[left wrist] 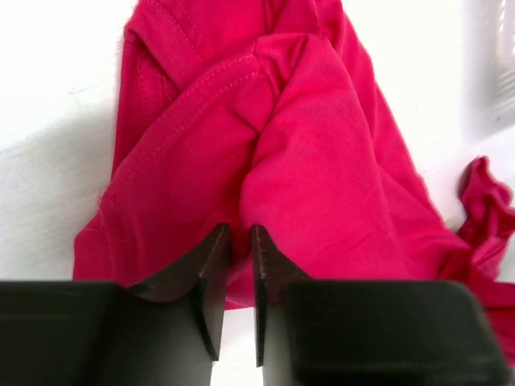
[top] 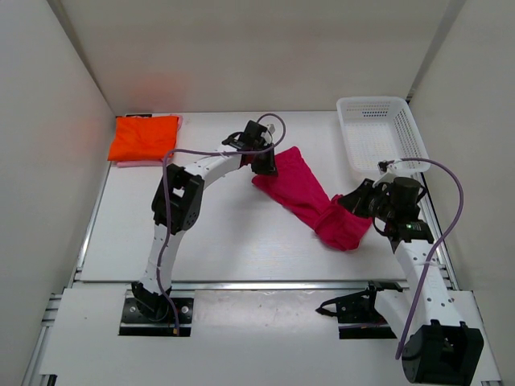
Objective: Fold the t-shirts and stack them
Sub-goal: Flatten out the tshirt
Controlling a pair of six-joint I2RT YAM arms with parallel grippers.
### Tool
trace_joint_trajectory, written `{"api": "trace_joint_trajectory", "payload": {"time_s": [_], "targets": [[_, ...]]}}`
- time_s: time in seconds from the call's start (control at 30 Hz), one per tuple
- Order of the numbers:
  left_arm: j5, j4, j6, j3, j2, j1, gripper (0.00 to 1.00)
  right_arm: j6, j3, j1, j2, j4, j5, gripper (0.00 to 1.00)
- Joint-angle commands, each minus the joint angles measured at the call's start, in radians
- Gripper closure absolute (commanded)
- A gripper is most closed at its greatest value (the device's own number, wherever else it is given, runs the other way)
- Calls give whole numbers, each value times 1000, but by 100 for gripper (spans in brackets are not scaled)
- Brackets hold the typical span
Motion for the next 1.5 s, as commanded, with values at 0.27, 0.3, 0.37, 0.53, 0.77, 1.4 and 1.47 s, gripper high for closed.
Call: {"api": "trace_joint_trajectory", "payload": {"time_s": [0.27,0.3,0.37,0.53,0.77,1.4,1.47], "targets": [[21,65,-17,-60,-316,32,100,44,44,-35,-10,43,-36,100],[9,91,-26,-101,-364,42,100,63,60,-49,-15,34,-37,100],[-9,108,-46,-161,-554,84,100,89,113,-75,-38,5,-45,100],[65,115,-106,-238,-922,282,100,141,190,-134,-124,-42,-48,100],[259,-12,-143,-245,-1254,566,100,221,323,-92,-263,-114,-2,100],[390,31,-151,-335,-1146,732,100,310,356,-77,-113,47,-163,99],[354,5,-93,-294,-1016,677,100,313,354,-57,7,127,-189,100]]}}
